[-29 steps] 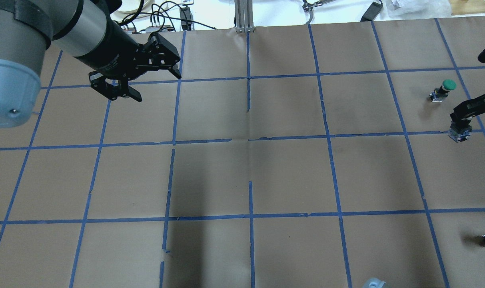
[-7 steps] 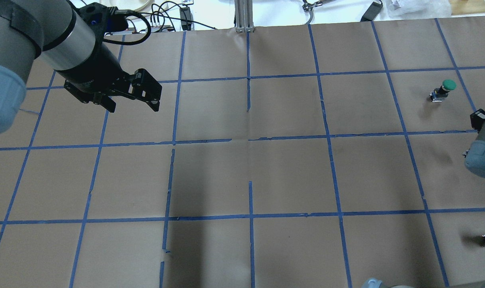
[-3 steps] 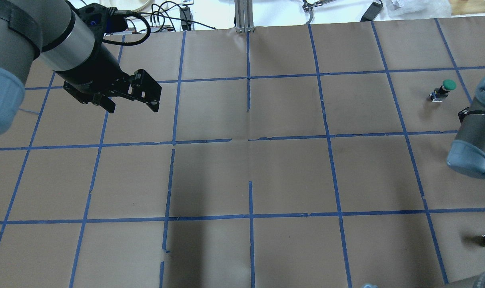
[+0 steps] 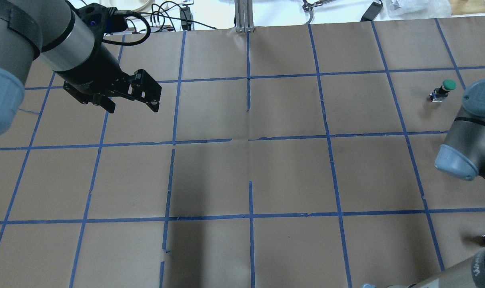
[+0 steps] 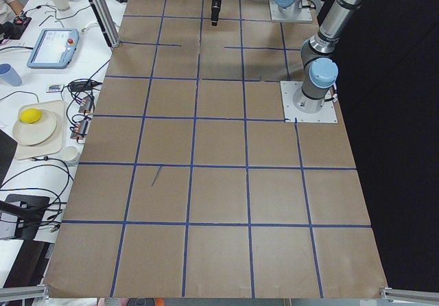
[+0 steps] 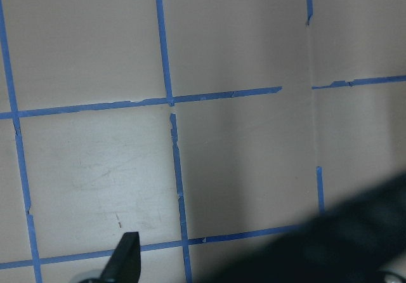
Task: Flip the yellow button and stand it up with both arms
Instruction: 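Lower the button cap-up beside the green button with the right gripper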
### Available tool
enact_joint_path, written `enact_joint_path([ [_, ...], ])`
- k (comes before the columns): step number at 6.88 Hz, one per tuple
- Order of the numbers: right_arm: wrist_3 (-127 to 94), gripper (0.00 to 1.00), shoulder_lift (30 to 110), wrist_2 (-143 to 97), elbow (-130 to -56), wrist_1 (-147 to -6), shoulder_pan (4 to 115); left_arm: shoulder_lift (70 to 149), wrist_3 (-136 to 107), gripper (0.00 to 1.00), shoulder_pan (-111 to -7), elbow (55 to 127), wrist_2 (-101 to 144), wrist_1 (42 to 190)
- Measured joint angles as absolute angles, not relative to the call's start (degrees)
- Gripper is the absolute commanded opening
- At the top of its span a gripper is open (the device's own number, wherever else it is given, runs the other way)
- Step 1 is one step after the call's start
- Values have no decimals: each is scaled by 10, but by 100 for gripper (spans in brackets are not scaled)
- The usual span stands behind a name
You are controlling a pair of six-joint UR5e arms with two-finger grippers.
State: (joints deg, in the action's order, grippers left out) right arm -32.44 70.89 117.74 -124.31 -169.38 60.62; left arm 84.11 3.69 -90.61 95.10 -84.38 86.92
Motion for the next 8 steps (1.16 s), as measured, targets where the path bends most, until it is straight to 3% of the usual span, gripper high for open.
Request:
enact_joint_path([
  [3,-323,12,724,1179,-1264,-1700,632,841,37,99,-906,951,-844,869],
  [4,-323,17,723,1178,-1268,-1700,634,841,37,99,-906,951,-844,869],
  [6,-323,38,721,1180,-1272,-1700,635,841,37,99,-906,951,-844,869],
  [8,-322,41,719,1184,-1273,-1700,635,841,37,99,-906,951,-844,869],
])
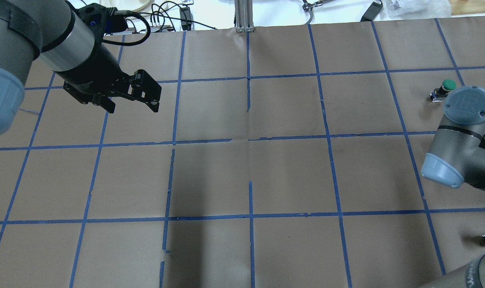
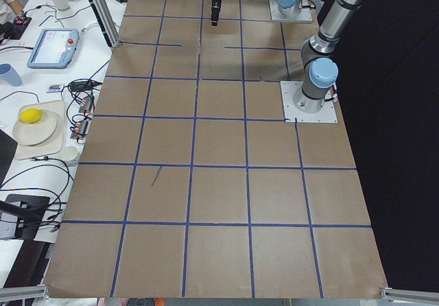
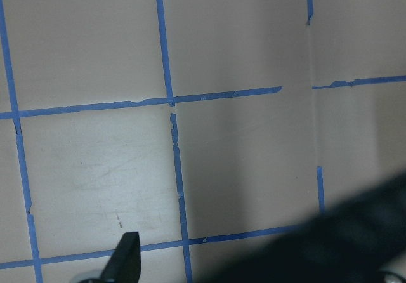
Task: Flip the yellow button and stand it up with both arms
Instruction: 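Lower the button cap-up beside the green button with the right gripper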
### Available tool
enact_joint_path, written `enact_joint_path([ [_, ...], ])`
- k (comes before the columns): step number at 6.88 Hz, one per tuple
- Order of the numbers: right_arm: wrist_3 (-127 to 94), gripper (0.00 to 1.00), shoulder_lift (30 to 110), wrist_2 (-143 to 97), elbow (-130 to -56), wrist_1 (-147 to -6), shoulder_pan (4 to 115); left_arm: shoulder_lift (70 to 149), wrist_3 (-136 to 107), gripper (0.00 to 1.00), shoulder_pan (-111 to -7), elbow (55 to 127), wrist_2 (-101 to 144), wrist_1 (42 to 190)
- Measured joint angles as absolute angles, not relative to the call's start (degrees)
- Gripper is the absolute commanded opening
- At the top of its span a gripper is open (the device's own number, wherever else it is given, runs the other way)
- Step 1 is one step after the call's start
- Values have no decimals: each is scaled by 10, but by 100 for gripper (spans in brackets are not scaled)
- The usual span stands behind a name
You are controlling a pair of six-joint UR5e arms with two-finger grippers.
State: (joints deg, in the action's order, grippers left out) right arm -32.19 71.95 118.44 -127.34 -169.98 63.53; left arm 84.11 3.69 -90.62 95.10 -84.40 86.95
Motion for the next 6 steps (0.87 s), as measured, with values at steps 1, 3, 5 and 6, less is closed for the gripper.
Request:
enact_joint_path([
  [1,-322,49,719,1184,-1276,-1700,634,841,37,99,-906,951,-844,870],
  [3,-321,98,720,1185,-1283,-1700,631,841,37,99,-906,951,-845,870],
  [5,-307,99,722,1186,-1284,-1700,630,841,37,99,-906,951,-845,870],
  [6,-299,100,723,1186,-1284,-1700,630,841,37,99,-906,951,-845,870],
])
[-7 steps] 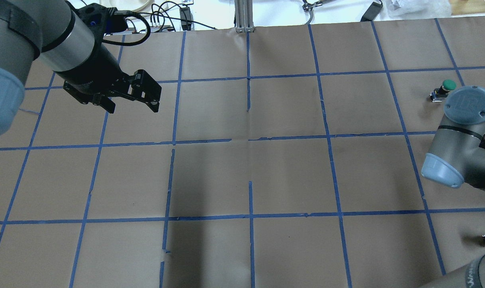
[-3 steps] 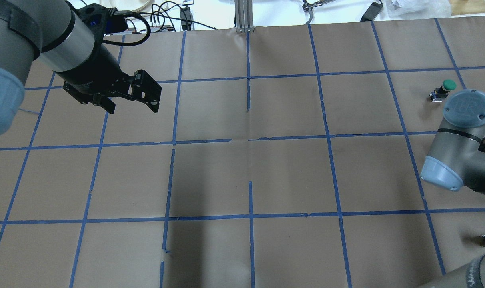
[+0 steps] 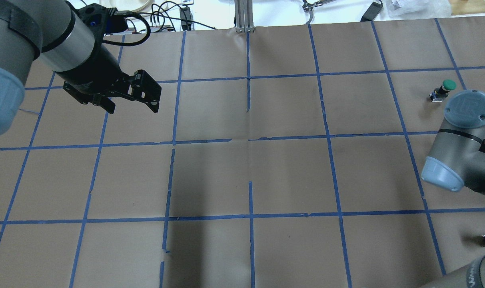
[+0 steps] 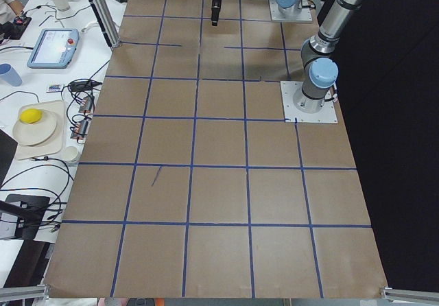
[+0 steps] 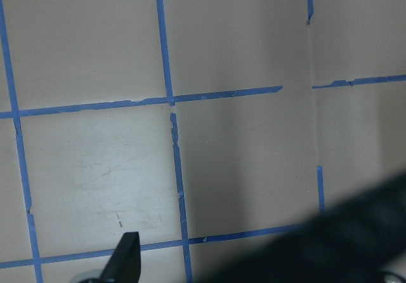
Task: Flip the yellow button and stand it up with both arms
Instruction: 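Open the right gripper and lift it off the standing yellow button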
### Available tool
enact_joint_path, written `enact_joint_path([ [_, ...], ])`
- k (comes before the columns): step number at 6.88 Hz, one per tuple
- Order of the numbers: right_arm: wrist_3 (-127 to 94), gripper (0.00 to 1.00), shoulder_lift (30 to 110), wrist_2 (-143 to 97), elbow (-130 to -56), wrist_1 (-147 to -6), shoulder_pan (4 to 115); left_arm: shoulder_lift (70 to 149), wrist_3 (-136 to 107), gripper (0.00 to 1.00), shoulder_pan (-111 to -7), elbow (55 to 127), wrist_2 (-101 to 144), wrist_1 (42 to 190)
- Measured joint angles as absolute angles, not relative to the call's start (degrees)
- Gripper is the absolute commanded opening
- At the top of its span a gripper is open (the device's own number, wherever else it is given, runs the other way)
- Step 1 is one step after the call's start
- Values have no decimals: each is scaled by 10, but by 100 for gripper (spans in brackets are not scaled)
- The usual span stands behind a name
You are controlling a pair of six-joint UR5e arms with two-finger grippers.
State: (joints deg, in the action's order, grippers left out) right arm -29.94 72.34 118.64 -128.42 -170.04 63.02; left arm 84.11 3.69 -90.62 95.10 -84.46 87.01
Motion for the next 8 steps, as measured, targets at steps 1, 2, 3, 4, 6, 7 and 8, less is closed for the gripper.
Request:
enact_joint_path([
  [1,-292,100,726,1186,-1283,-1701,630,841,37,99,-906,951,-845,870],
  [2,-279,100,730,1183,-1278,-1699,631,841,37,99,-906,951,-845,870],
  [3,-259,100,739,1181,-1267,-1683,631,841,37,99,-906,951,-845,870],
  [4,-242,100,751,1179,-1247,-1640,633,841,37,99,-906,950,-844,873],
  [6,-232,100,774,1169,-1173,-1499,636,841,37,99,-905,948,-844,877],
  [7,-231,100,785,1149,-1133,-1421,637,841,37,99,-905,947,-844,878],
  [8,-230,100,797,1126,-1096,-1343,643,841,37,99,-905,947,-844,878],
])
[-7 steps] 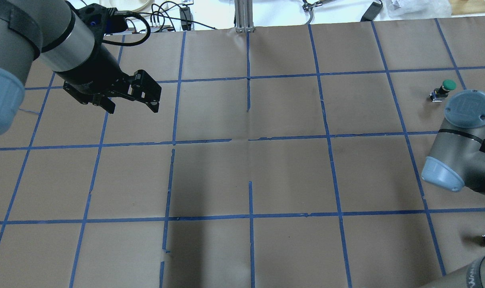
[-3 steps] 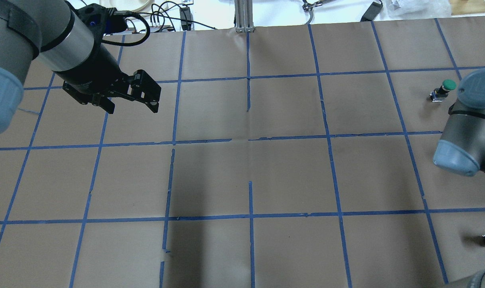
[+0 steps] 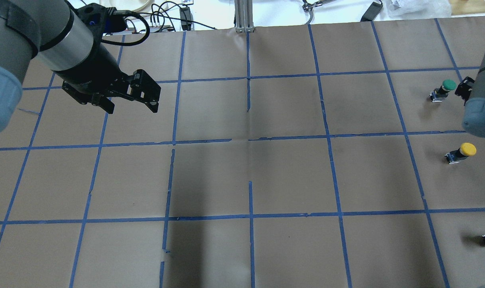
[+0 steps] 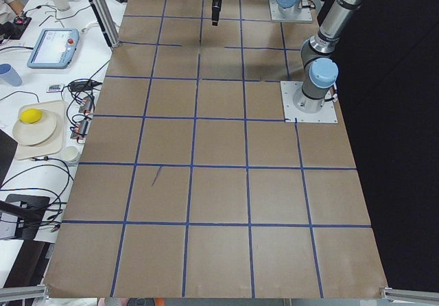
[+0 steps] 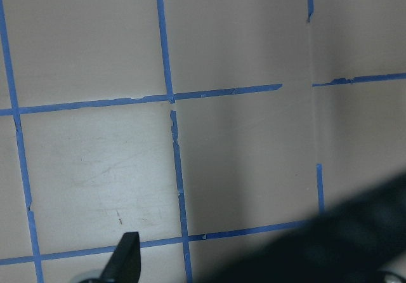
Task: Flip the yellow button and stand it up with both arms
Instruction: 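Open the right gripper and lift it off the standing yellow button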
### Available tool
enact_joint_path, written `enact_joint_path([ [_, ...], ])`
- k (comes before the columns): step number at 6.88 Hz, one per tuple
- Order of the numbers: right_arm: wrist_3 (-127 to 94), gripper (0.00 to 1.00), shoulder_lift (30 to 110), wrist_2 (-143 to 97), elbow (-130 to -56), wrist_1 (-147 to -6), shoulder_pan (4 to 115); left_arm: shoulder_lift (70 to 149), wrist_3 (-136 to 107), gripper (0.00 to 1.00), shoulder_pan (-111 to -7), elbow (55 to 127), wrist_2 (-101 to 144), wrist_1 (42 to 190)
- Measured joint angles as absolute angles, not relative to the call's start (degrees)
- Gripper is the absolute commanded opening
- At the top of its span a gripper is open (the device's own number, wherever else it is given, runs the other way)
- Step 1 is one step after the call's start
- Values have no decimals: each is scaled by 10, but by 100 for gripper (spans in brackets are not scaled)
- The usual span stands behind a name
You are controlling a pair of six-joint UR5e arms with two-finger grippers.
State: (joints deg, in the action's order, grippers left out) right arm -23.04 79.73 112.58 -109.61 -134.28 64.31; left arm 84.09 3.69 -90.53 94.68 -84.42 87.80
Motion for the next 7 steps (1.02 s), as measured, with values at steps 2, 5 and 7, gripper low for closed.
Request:
enact_joint_path([
  [2,-229,100,830,1081,-1033,-1196,665,840,37,99,-905,946,-845,878],
  [5,-215,100,868,1003,-946,-996,709,835,35,99,-905,947,-856,878],
  [7,-191,100,887,966,-931,-956,761,831,35,100,-905,949,-863,882],
])
